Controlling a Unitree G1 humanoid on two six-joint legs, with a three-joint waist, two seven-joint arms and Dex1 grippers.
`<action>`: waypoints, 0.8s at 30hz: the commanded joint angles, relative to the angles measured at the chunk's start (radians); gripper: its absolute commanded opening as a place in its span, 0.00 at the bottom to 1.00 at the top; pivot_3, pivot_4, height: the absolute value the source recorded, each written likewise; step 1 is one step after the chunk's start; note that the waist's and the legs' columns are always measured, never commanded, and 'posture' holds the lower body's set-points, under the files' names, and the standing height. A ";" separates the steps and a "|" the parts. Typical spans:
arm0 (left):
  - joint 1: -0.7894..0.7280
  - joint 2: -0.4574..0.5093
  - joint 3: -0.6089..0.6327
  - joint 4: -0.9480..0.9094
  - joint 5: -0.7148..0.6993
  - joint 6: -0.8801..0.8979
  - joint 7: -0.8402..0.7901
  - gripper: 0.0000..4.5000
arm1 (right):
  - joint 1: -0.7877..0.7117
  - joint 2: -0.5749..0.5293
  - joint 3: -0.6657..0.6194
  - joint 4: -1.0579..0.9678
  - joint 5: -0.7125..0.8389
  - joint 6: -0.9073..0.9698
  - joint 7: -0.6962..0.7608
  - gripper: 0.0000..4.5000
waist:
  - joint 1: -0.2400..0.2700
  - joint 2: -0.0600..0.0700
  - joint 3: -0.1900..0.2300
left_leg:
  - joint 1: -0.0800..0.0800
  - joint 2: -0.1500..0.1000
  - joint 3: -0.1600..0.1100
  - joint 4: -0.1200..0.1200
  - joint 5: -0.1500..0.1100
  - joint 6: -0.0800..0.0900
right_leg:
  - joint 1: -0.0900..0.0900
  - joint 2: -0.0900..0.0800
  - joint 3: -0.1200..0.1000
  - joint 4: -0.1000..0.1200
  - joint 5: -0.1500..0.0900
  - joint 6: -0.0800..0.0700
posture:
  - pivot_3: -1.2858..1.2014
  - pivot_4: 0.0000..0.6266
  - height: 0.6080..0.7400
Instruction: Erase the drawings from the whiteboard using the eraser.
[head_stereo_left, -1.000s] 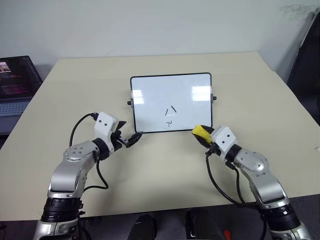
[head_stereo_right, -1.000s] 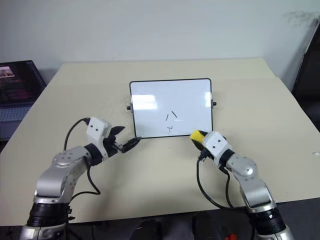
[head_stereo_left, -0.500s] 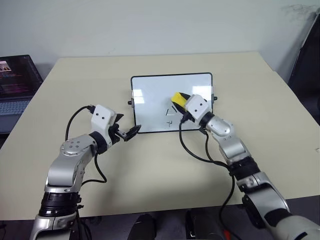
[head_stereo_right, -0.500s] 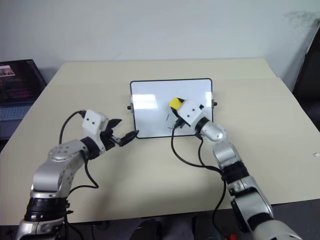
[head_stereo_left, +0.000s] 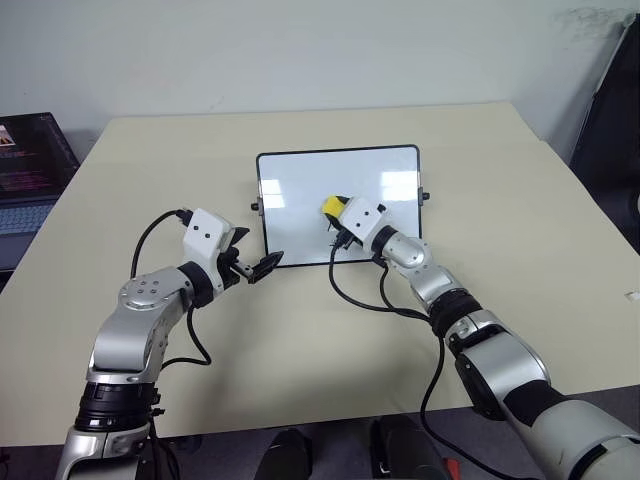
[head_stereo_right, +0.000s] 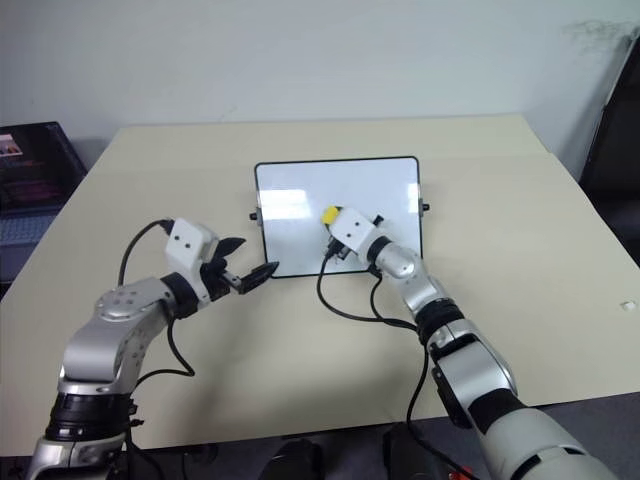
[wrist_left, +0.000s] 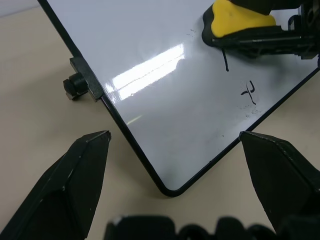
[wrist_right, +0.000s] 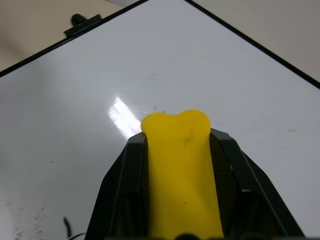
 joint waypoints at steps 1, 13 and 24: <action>0.000 0.010 0.019 -0.025 -0.003 -0.019 0.001 1.00 | 0.023 0.014 0.049 0.051 -0.054 0.026 0.013 0.29 | -0.001 0.000 0.000 | 0.001 0.001 0.000 0.000 0.000 0.000 | 0.000 0.000 0.000 0.000 0.000 -0.001 | 0.52 0.24 1.00; -0.006 0.005 0.010 -0.021 -0.001 -0.019 -0.003 1.00 | -0.042 -0.035 -0.005 0.064 -0.042 0.035 -0.082 0.28 | 0.001 0.000 0.000 | 0.009 0.002 0.003 0.000 0.000 0.000 | 0.007 0.004 0.001 0.000 0.003 -0.001 | 0.52 0.24 1.00; -0.010 -0.003 0.000 -0.007 -0.001 -0.025 -0.011 1.00 | -0.070 -0.088 -0.043 0.112 -0.044 0.040 -0.147 0.28 | 0.002 0.000 0.000 | 0.009 0.002 0.005 0.000 0.001 0.000 | 0.006 0.005 0.003 0.000 0.004 0.000 | 0.52 0.24 1.00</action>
